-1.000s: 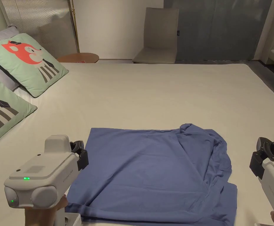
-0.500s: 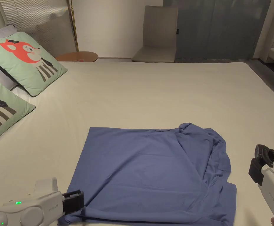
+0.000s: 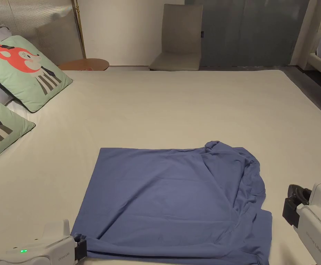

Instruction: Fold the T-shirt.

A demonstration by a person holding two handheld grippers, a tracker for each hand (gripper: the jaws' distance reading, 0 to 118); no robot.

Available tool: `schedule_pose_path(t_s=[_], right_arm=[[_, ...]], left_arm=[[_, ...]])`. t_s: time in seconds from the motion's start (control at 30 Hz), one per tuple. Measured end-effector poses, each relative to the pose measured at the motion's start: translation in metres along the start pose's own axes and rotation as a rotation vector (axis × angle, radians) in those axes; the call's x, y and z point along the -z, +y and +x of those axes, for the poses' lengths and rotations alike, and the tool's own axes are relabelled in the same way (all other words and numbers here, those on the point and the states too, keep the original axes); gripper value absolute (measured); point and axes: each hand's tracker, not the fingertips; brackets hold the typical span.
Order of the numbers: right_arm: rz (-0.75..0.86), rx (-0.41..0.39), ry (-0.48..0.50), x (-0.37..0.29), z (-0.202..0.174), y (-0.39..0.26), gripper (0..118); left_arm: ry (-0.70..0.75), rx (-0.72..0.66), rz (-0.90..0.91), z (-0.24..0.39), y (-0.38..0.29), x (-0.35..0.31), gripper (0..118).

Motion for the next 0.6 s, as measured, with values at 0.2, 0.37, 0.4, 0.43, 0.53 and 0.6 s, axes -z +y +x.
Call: schedule_pose_path(t_s=[0.2, 0.37, 0.4, 0.43, 0.53, 0.6], right_arm=[[-0.202, 0.029, 0.046, 0.021, 0.002, -0.051, 106], [-0.322, 0.051, 0.079, 0.029, -0.004, -0.084, 108], [-0.334, 0.045, 0.085, 0.031, -0.006, -0.089, 108], [-0.338, 0.041, 0.088, 0.032, -0.008, -0.094, 106], [-0.374, 0.020, 0.112, 0.041, -0.010, -0.108, 72], [-0.394, 0.021, 0.121, 0.044, -0.012, -0.113, 25]], left_arm=[[-0.012, 0.025, 0.055, 0.005, 0.007, -0.015, 2], [-0.019, 0.024, 0.066, 0.004, 0.007, -0.017, 2], [-0.019, 0.025, 0.065, 0.004, 0.007, -0.017, 2], [-0.019, 0.028, 0.061, 0.003, 0.006, -0.016, 2], [-0.016, 0.027, 0.055, 0.001, 0.003, -0.015, 2], [-0.016, 0.020, 0.055, 0.000, 0.000, -0.015, 2]])
